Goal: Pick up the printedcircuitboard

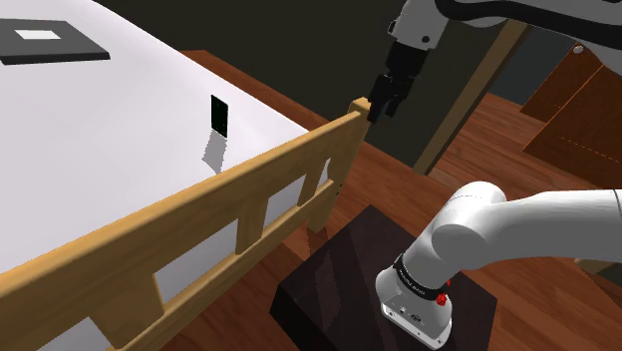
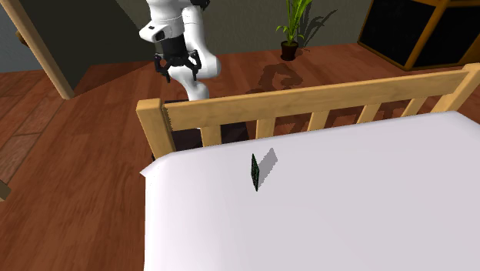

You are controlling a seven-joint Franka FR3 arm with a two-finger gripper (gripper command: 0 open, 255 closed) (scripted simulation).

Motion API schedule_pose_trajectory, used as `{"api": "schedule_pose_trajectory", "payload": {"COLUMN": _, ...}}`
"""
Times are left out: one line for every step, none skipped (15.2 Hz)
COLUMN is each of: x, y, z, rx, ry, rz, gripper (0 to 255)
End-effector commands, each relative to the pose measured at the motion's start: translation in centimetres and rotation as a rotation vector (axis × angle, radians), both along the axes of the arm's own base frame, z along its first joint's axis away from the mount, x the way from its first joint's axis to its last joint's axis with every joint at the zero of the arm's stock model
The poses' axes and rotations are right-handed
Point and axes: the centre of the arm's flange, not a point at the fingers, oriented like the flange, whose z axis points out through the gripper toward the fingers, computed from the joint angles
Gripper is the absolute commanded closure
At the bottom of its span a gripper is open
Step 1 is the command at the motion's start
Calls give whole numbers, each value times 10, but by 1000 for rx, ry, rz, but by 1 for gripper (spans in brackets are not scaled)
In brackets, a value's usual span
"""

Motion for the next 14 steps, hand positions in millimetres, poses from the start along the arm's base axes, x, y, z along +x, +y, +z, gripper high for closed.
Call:
{"api": "schedule_pose_trajectory", "payload": {"x": 0, "y": 0, "z": 0, "rx": 0, "ry": 0, "rz": 0, "gripper": 0}}
{"api": "schedule_pose_trajectory", "payload": {"x": 10, "y": 7, "z": -3, "rx": -2, "ry": -6, "rz": 2, "gripper": 0}}
{"api": "schedule_pose_trajectory", "payload": {"x": 20, "y": 14, "z": -6, "rx": -3, "ry": -12, "rz": 4, "gripper": 0}}
{"api": "schedule_pose_trajectory", "payload": {"x": 30, "y": 20, "z": -10, "rx": -5, "ry": -18, "rz": 5, "gripper": 0}}
{"api": "schedule_pose_trajectory", "payload": {"x": 40, "y": 27, "z": -13, "rx": -7, "ry": -24, "rz": 7, "gripper": 0}}
{"api": "schedule_pose_trajectory", "payload": {"x": 50, "y": 34, "z": -16, "rx": -9, "ry": -30, "rz": 9, "gripper": 0}}
{"api": "schedule_pose_trajectory", "payload": {"x": 60, "y": 41, "z": -19, "rx": -10, "ry": -36, "rz": 11, "gripper": 0}}
{"api": "schedule_pose_trajectory", "payload": {"x": 71, "y": 48, "z": -22, "rx": -12, "ry": -43, "rz": 12, "gripper": 0}}
{"api": "schedule_pose_trajectory", "payload": {"x": 81, "y": 55, "z": -25, "rx": -14, "ry": -49, "rz": 14, "gripper": 0}}
{"api": "schedule_pose_trajectory", "payload": {"x": 91, "y": 62, "z": -28, "rx": -16, "ry": -55, "rz": 16, "gripper": 0}}
{"api": "schedule_pose_trajectory", "payload": {"x": 101, "y": 69, "z": -30, "rx": -17, "ry": -61, "rz": 18, "gripper": 0}}
{"api": "schedule_pose_trajectory", "payload": {"x": 111, "y": 76, "z": -33, "rx": -19, "ry": -67, "rz": 19, "gripper": 0}}
{"api": "schedule_pose_trajectory", "payload": {"x": 121, "y": 83, "z": -36, "rx": -21, "ry": -73, "rz": 21, "gripper": 0}}
{"api": "schedule_pose_trajectory", "payload": {"x": 131, "y": 90, "z": -39, "rx": -23, "ry": -79, "rz": 23, "gripper": 0}}
